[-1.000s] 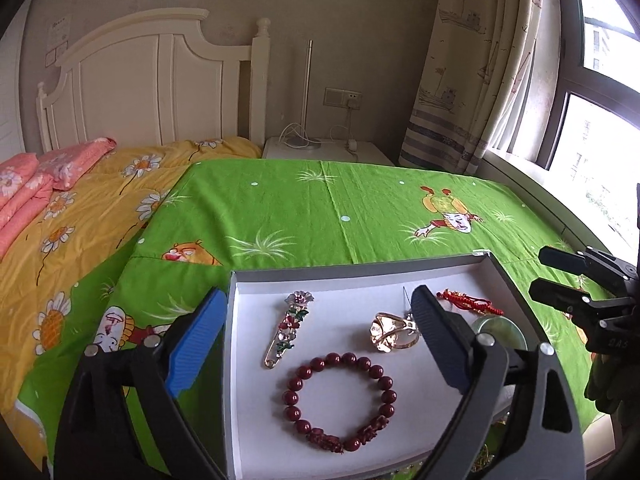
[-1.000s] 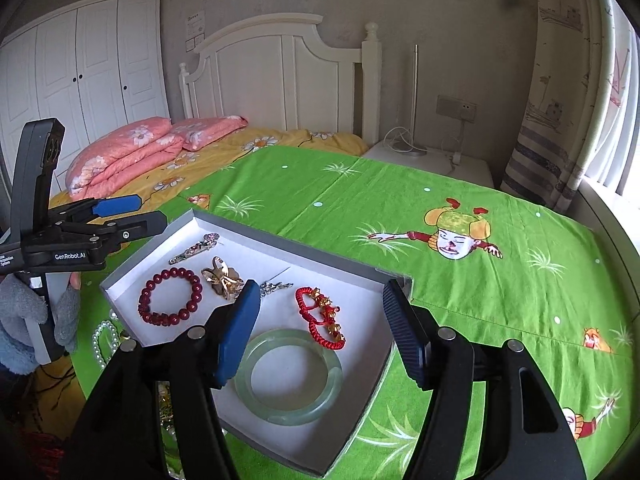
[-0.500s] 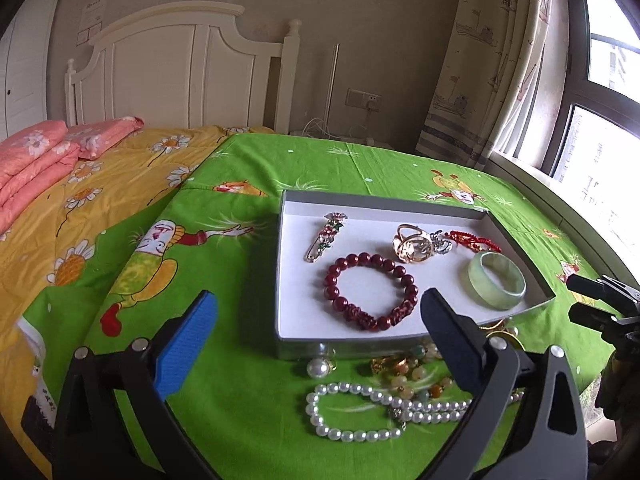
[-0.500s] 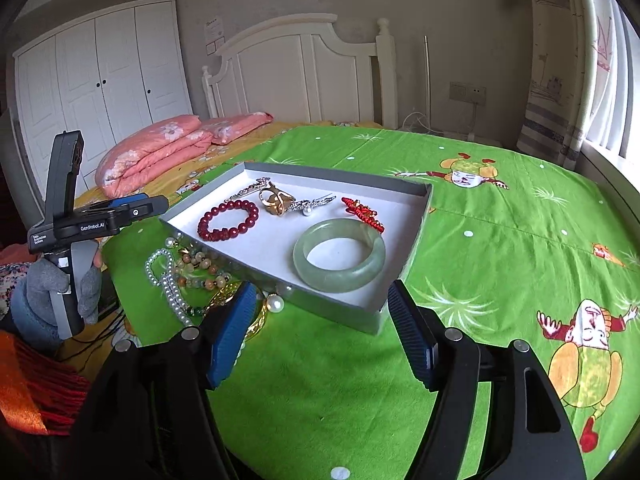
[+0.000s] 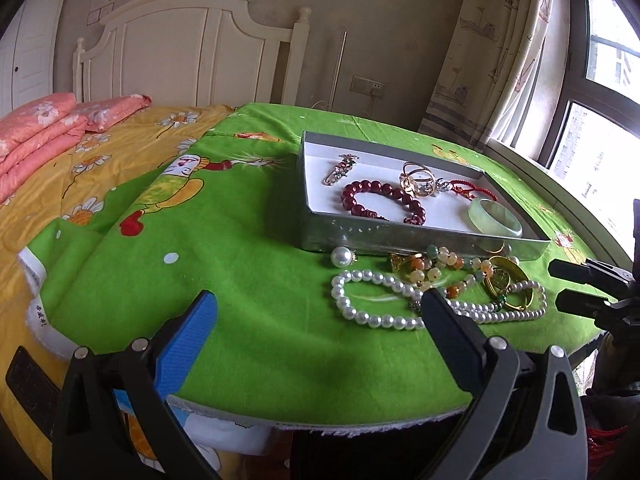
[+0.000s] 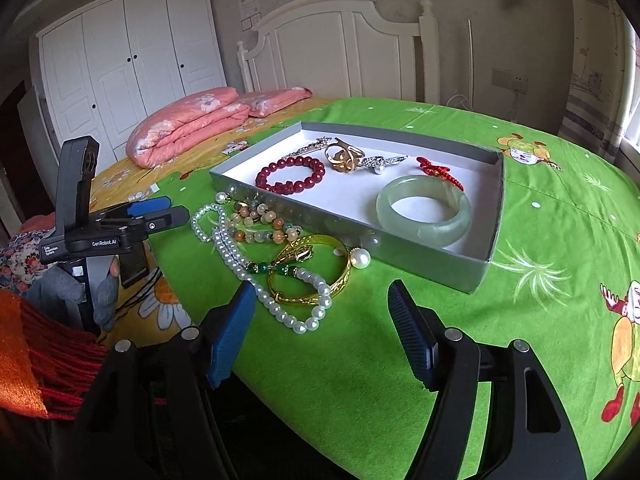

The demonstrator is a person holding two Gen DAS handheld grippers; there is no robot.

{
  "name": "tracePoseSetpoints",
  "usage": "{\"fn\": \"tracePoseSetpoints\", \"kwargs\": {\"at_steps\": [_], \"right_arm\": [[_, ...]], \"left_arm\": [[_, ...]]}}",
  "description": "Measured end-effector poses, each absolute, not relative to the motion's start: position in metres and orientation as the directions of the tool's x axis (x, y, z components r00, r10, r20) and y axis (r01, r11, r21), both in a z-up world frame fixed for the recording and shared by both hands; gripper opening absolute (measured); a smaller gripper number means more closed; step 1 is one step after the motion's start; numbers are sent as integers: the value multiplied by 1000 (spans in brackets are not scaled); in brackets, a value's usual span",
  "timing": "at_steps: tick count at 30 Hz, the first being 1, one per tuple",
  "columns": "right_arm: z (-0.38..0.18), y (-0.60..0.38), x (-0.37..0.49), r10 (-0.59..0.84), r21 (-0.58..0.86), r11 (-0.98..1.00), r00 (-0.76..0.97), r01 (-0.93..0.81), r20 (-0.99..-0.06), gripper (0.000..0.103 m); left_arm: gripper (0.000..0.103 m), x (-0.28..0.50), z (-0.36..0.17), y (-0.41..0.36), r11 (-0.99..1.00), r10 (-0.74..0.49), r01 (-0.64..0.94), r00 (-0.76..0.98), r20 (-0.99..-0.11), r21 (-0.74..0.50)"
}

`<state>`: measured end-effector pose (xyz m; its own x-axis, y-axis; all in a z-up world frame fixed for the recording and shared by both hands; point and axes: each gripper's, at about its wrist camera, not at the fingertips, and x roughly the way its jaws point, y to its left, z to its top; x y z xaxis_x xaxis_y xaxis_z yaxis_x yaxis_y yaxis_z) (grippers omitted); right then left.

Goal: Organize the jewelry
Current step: 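Withdraw both tools from the tray back toward the remaining jewelry, then grasp the multicolor bead strand with the left tool while the right tool grasps the pearl necklace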

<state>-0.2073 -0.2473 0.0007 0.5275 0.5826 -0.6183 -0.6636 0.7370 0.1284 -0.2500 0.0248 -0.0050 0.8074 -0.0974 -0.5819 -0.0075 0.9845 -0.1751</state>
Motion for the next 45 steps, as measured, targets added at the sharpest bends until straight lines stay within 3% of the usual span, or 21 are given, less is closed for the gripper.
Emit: {"fn": "tracePoseSetpoints", "kwargs": {"at_steps": [11, 18, 24, 26, 31, 37, 39, 45], "right_arm": [[-5, -240, -209, 592, 148, 717, 484, -681, -644, 66], [-7, -232, -215, 603, 139, 691, 459, -709, -652, 37], [-10, -236, -210, 602, 159, 702, 459, -694, -654, 21], [-10, -236, -211, 602, 155, 700, 459, -697, -654, 17], [-11, -236, -210, 602, 157, 698, 455, -699, -656, 17], [-13, -240, -207, 613, 184, 699, 447, -691, -652, 18], [-13, -241, -206, 619, 196, 699, 444, -688, -648, 18], [-13, -242, -207, 623, 203, 697, 440, -688, -646, 18]], "left_arm": [[101, -260, -9, 13, 992, -94, 26, 814, -574, -126], [101, -261, -6, 9, 990, -120, 56, 811, -572, -129], [99, -252, 9, -3, 984, -176, 123, 816, -551, -132], [86, -248, 16, -15, 974, -225, 187, 808, -545, -126], [65, -236, 27, -57, 925, -350, 372, 755, -555, -78], [44, -209, 16, -79, 878, -410, 473, 667, -622, -72], [32, -203, 11, -83, 865, -423, 496, 634, -648, -79], [25, -194, -2, -88, 860, -387, 510, 622, -681, -23]]}}
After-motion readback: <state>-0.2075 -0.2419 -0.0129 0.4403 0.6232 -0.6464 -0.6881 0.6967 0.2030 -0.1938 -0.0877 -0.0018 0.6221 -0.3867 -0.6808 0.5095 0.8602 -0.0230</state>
